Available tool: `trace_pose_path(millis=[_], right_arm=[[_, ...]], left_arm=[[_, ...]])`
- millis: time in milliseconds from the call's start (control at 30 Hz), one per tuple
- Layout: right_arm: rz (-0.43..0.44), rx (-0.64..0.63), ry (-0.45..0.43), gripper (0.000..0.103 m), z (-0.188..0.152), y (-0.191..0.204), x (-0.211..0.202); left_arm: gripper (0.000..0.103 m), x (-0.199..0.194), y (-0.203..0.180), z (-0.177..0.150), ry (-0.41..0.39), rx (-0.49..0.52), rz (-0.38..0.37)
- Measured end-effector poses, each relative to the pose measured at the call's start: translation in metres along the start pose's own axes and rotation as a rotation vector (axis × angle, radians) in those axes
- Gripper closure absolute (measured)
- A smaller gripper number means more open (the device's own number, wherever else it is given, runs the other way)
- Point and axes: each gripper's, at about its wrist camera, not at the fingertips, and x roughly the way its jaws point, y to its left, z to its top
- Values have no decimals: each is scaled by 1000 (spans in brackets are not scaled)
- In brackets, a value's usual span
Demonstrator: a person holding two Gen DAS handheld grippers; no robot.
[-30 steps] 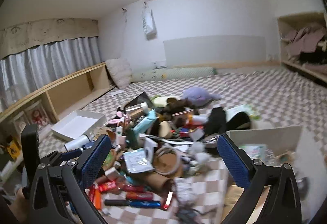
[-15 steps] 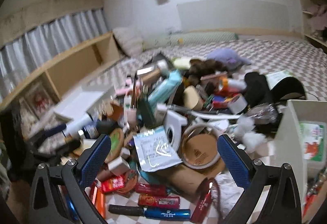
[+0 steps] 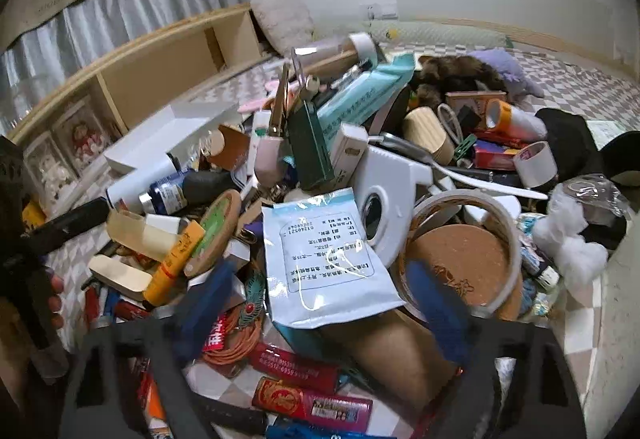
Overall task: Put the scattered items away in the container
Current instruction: 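Lower the right tool to the white printed sachet while the left tool lowers to the frog cork coaster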
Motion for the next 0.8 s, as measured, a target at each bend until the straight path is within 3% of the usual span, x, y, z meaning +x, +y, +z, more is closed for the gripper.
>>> trace_pose_path(millis=[133, 500, 800], right_arm=[[-32, -20, 29, 28, 0, 0, 13], [-28, 48, 16, 51, -3, -12, 6], [82, 191, 6, 54, -8, -24, -5]], left_arm=[[0, 5, -1, -3, 16, 4, 10], [0, 17, -10, -9, 63, 48, -8], [0, 32, -34, -20, 116, 169, -67]])
